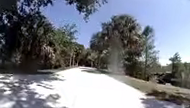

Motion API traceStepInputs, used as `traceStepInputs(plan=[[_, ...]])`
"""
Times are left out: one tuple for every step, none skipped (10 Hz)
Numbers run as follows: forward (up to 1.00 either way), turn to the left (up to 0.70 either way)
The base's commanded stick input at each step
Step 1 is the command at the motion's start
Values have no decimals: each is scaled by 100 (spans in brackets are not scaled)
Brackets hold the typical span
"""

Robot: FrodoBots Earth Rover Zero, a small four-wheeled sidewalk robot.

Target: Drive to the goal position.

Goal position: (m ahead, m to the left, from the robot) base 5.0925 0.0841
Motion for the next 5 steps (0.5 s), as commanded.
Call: traceStepInputs(plan=[[70,14],[70,14],[70,14],[70,14],[70,14]])
